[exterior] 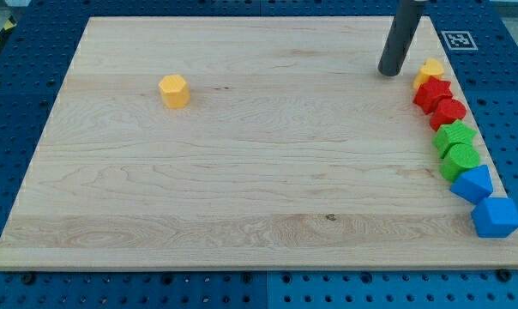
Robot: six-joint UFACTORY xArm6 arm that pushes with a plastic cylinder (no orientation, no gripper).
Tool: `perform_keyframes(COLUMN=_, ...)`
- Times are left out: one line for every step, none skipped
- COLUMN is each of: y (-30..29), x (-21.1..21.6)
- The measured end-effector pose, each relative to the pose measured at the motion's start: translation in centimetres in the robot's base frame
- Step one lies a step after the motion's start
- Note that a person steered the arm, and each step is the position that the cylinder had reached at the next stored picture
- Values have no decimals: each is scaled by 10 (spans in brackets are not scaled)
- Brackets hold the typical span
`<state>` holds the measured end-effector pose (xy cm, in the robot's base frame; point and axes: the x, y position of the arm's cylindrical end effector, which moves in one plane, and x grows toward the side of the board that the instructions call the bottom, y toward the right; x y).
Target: Move the arm to the left side of the board
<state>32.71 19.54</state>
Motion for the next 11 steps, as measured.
perform_keyframes(y=-2, x=0)
perform_keyframes(y=-35, x=-9)
perform_keyframes(y=-87, x=-9)
perform_keyframes(y=-123, x=12)
perform_keyframes(y=-144, x=50)
perform_keyframes(y=-158, x=91)
perform_keyframes(y=-164, x=105)
perform_keyframes(y=-164, x=105)
perform_keyframes(y=-176, x=105)
perform_keyframes(y=-181, x=107)
perform_keyframes(y=-214, x=122)
